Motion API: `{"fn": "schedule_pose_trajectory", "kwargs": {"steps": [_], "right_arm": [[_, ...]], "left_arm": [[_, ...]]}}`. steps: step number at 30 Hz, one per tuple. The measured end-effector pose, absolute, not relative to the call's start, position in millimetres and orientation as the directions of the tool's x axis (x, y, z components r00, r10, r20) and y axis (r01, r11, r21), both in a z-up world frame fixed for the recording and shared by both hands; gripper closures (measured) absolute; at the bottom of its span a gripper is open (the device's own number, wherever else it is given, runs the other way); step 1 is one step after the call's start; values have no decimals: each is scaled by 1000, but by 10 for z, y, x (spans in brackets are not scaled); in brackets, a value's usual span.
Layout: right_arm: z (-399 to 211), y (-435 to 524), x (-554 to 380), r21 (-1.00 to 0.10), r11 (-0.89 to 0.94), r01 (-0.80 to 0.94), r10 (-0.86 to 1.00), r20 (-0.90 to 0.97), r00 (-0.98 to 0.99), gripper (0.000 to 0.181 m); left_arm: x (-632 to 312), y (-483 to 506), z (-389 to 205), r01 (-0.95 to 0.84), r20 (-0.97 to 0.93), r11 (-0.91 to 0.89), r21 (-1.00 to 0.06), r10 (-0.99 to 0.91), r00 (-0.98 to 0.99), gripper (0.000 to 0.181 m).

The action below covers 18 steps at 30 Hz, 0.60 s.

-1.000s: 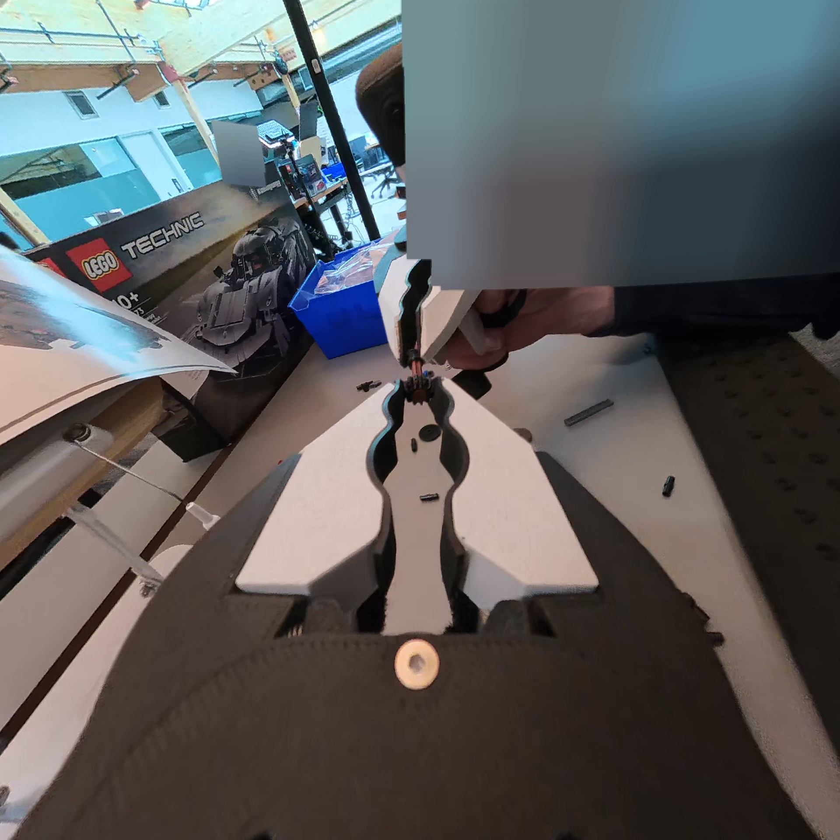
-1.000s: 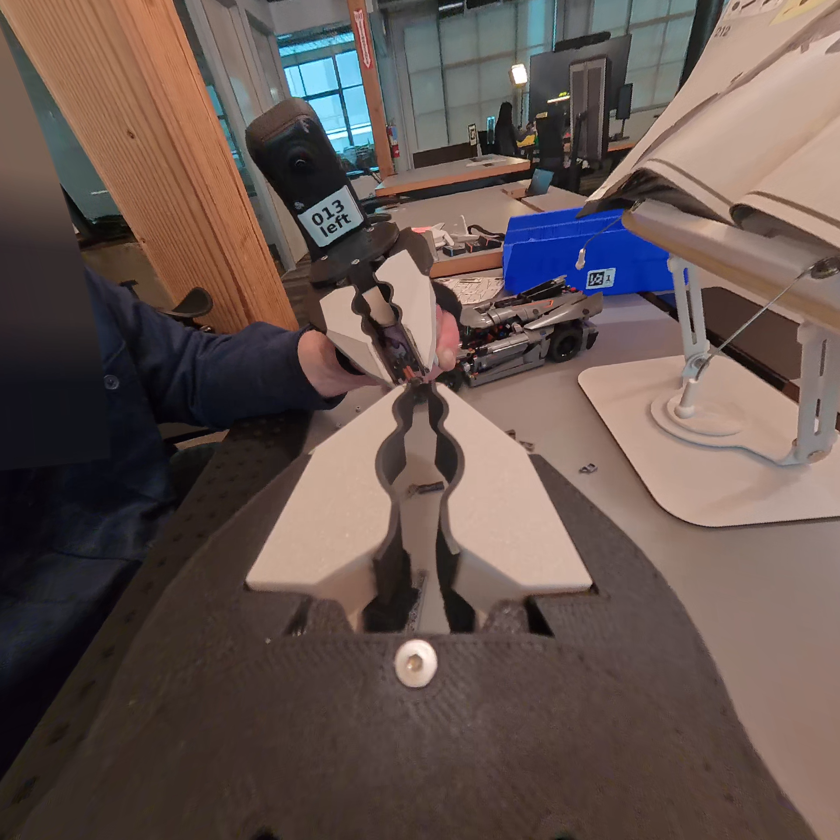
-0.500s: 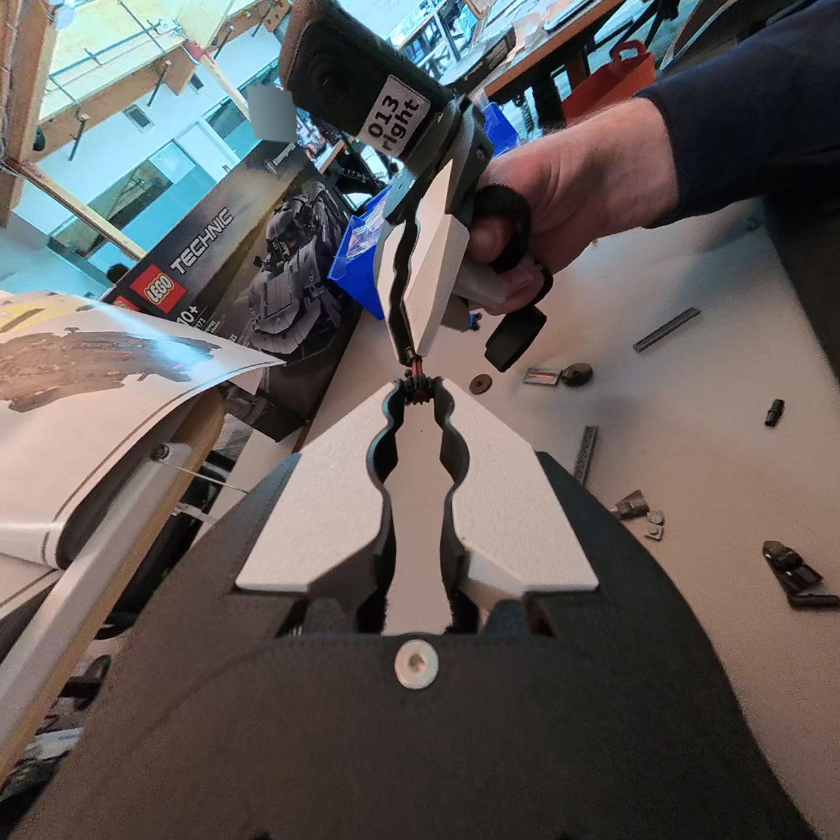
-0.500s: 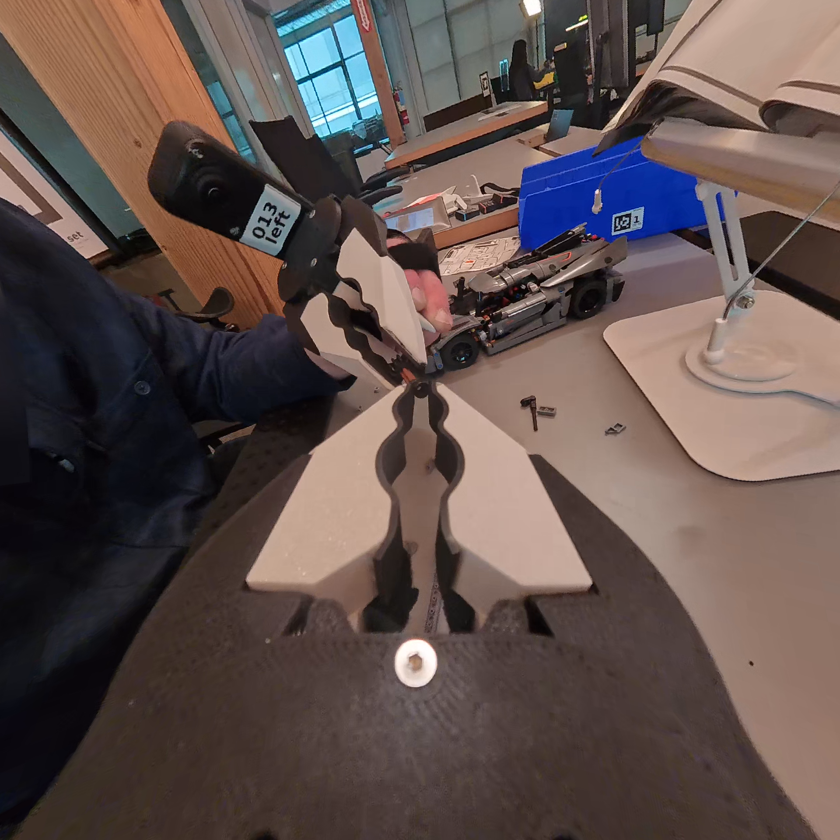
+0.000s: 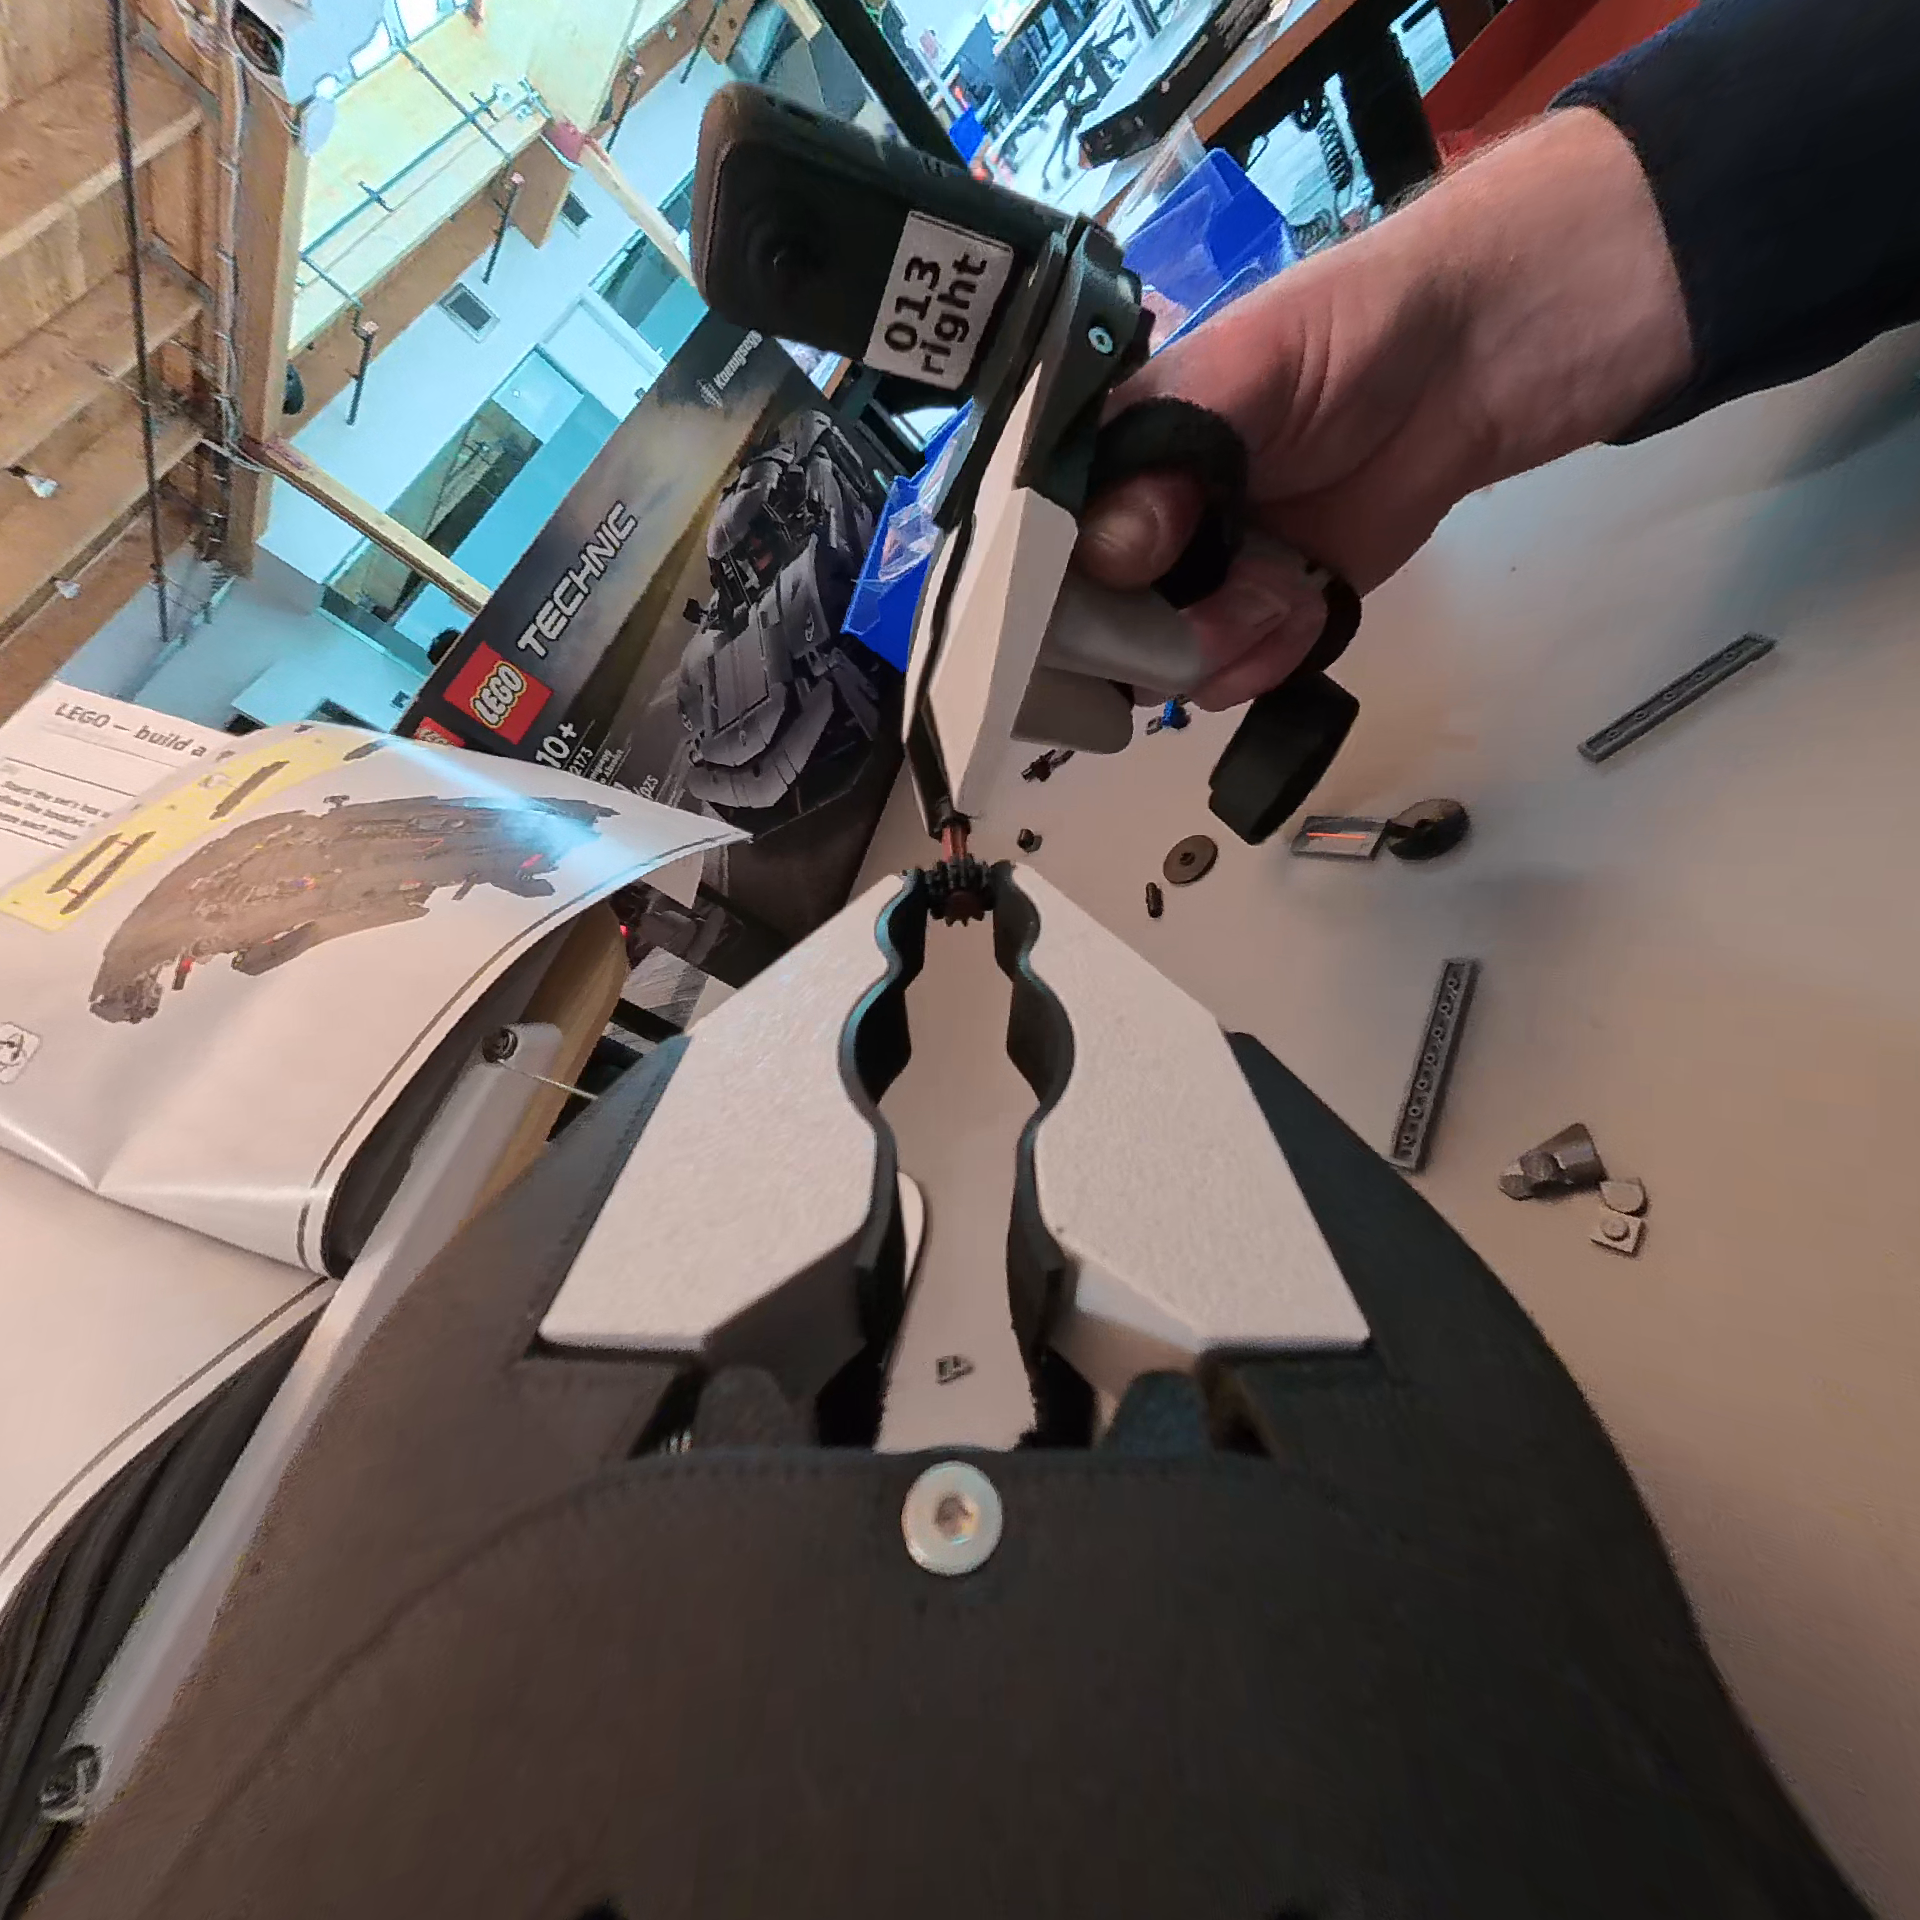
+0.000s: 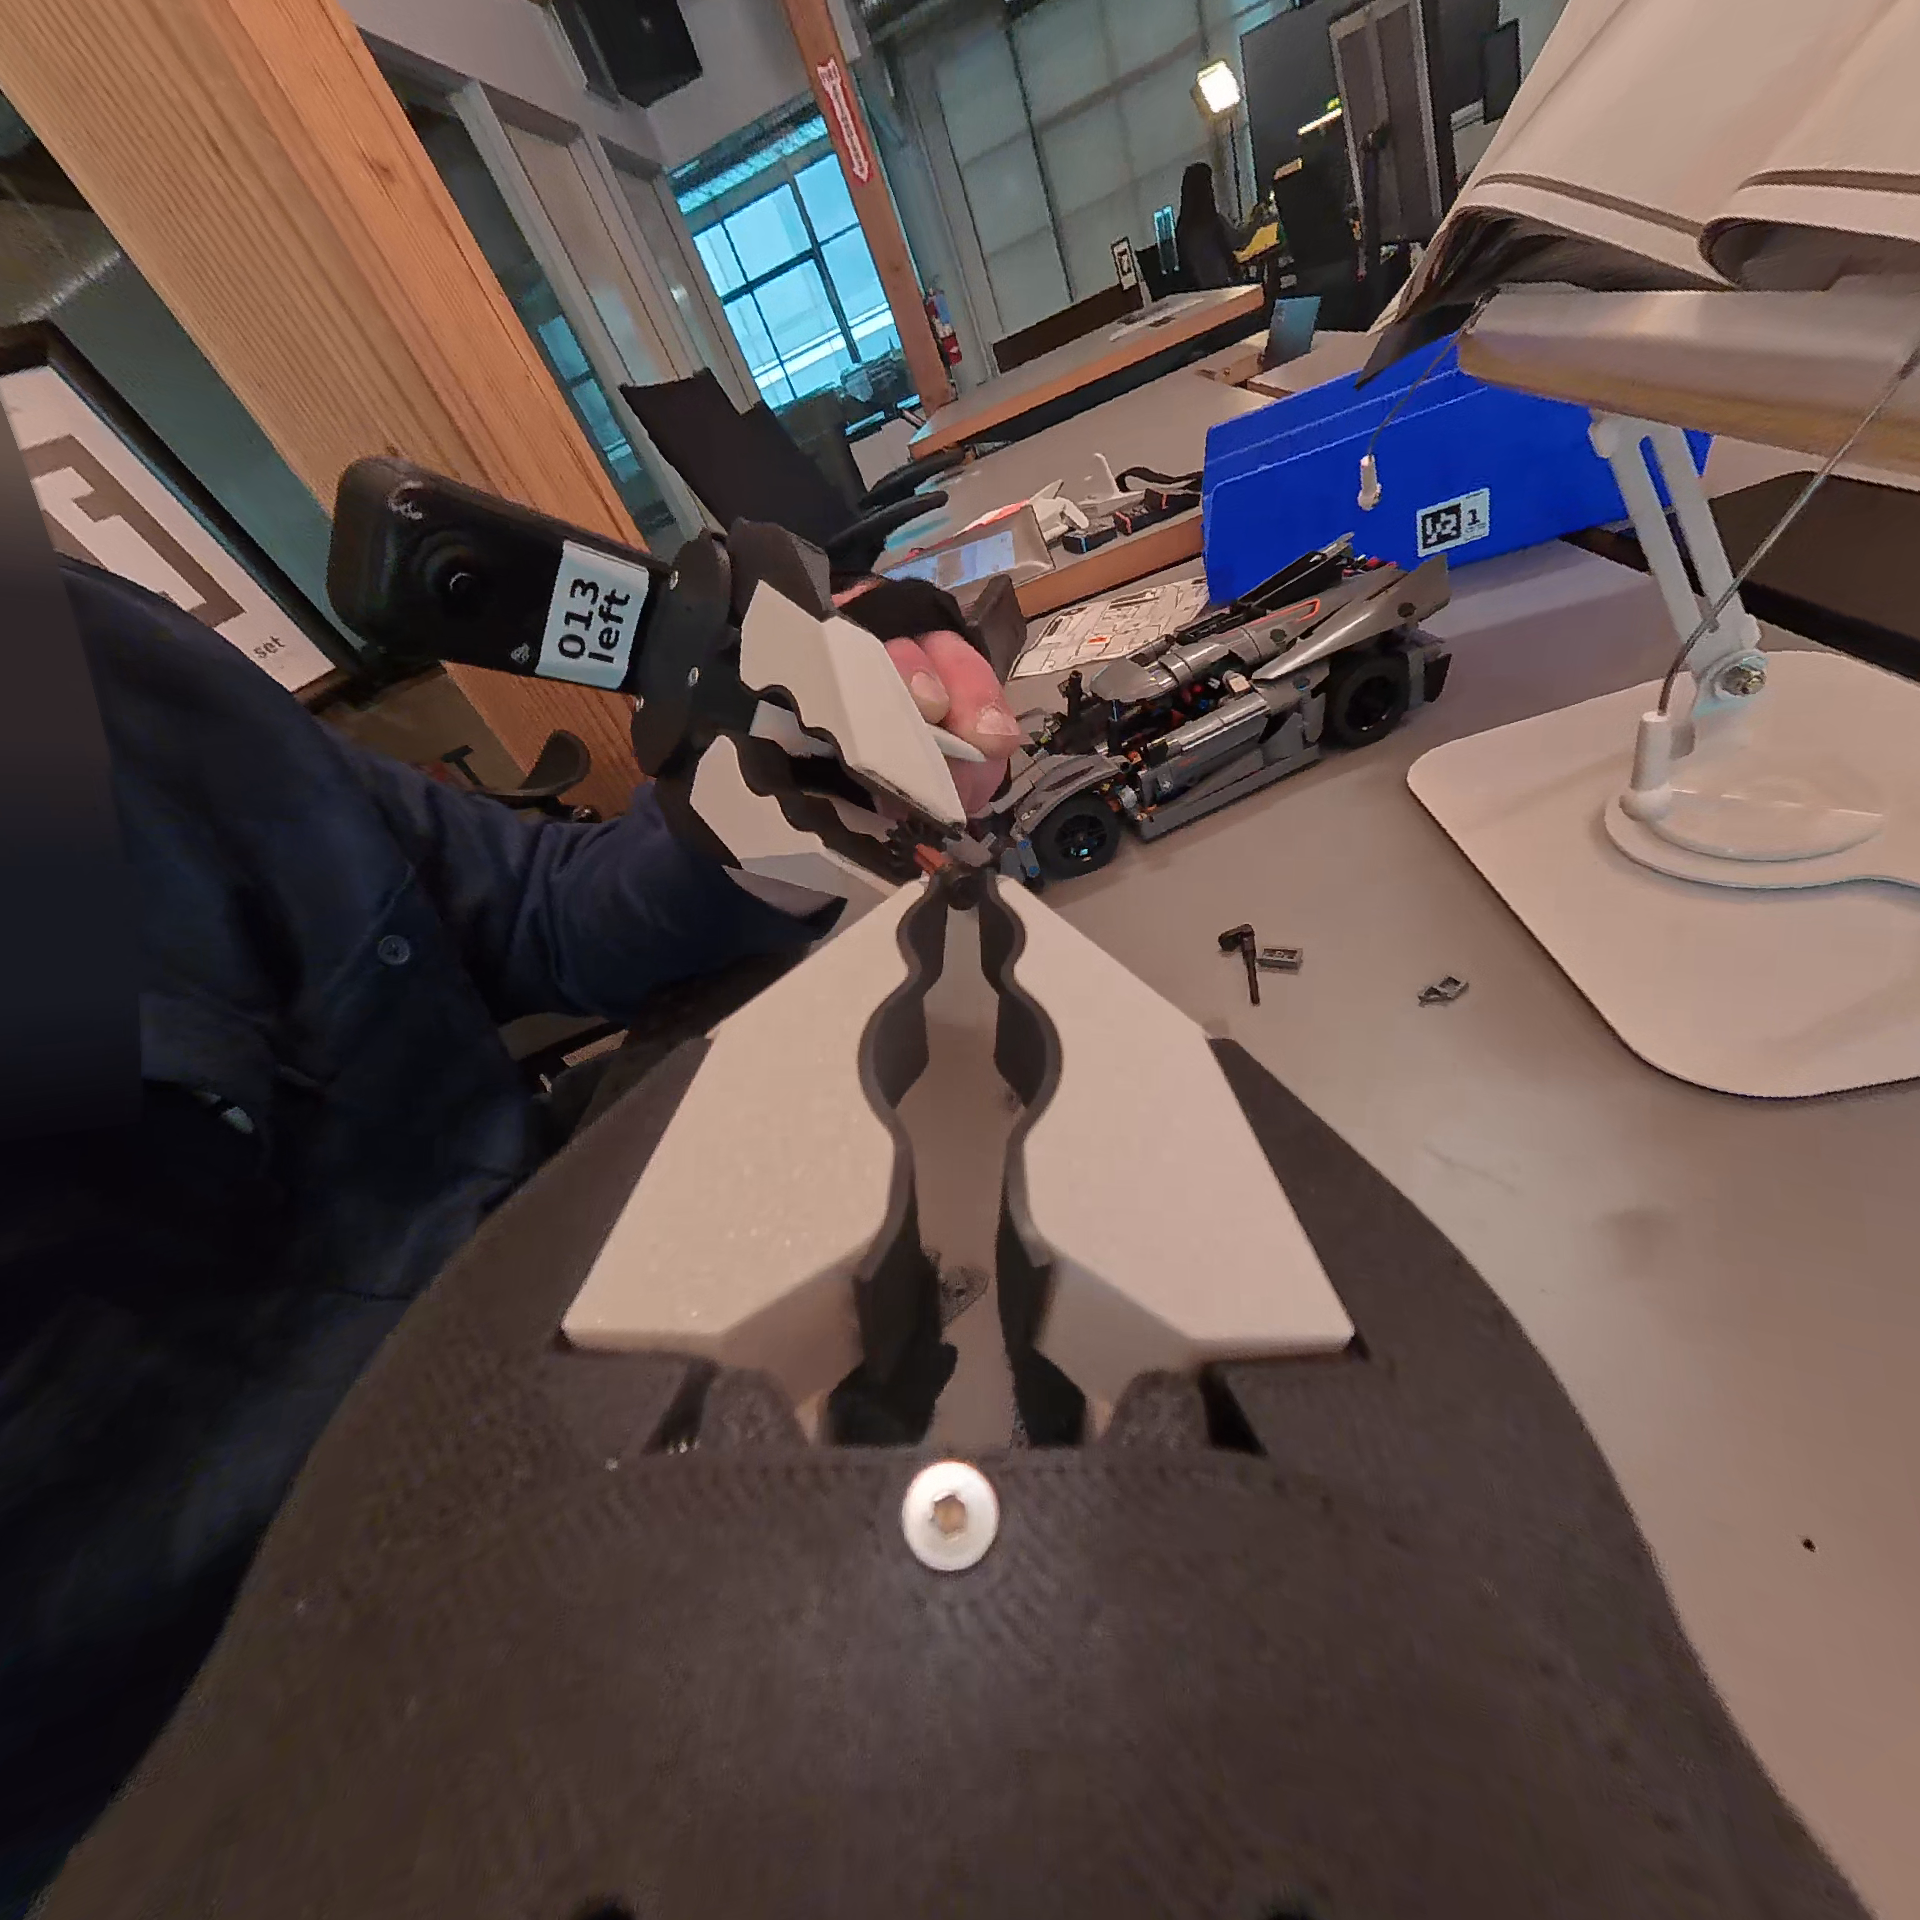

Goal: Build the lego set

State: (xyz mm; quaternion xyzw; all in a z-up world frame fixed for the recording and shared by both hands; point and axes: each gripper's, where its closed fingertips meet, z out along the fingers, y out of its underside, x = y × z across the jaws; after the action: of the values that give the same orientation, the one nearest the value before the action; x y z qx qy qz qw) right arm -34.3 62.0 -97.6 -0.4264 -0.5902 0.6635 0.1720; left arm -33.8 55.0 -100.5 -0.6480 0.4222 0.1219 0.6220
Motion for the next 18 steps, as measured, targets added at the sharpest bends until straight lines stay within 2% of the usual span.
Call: {"fn": "schedule_pose_trajectory", "kwargs": {"steps": [3, 9, 18], "right_arm": [[-991, 628, -347, -930, -243, 276, 735, -362, -574, 177], [-874, 600, -337, -970, -177, 167, 775, -242, -584, 177], [-791, 588, -343, -998, -33, 54, 844, -57, -533, 178]], "left_arm": [[-341, 561, -1022, -715, -698, 125, -687, -385, 603, 170], [-323, 534, -883, -527, -532, 146, -837, -446, 720, 170], [-321, 522, -794, -344, -363, 137, -929, -520, 773, 170]]}}
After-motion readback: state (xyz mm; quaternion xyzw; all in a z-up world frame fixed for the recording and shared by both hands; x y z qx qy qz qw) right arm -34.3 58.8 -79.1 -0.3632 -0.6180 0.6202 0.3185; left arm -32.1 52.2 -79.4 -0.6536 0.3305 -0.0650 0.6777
